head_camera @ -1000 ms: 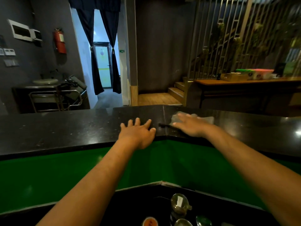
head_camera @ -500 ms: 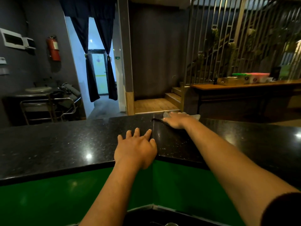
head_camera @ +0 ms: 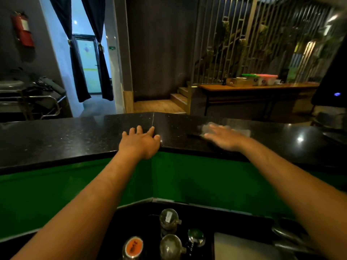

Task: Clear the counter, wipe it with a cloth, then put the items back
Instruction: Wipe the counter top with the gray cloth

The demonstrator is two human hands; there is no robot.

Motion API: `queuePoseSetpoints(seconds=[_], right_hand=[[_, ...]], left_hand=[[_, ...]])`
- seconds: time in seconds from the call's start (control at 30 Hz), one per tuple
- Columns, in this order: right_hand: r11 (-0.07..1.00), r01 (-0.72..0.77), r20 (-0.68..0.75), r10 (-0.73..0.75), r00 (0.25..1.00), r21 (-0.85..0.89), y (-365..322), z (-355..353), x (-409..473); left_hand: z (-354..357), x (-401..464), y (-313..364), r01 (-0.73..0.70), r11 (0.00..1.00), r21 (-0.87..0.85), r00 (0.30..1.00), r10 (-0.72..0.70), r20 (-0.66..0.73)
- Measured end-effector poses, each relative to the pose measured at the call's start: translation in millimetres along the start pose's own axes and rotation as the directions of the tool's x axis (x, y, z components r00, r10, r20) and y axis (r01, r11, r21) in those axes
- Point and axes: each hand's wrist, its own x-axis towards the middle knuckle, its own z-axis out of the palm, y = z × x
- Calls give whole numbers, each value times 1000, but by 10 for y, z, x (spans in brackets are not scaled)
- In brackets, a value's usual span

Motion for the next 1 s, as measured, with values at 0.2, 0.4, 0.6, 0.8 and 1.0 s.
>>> queuePoseSetpoints(seconds=[0.2,0.4,0.6,0.8,1.0], right_hand=[[999,47,-40,-48,998,-14,83,113,-124],[998,41,46,-43,998,53,647,15,142],[996,10,-3,-10,1000,-87,371,-47,849],[997,65,80,-61,995,-41,364,-50,1360],[989,-136,15,137,990,-57,615,-130,1437]], left_hand=[[43,-85,408,-92,996,-2,995,92,30],[26,-64,693,-178,984,19,983,177,43],[87,15,1263,-202,979,-5,978,201,58],[189,55,1233,-194,981,-7,980,193,-56],[185,42,1235,-188,982,10,980,189,-67]])
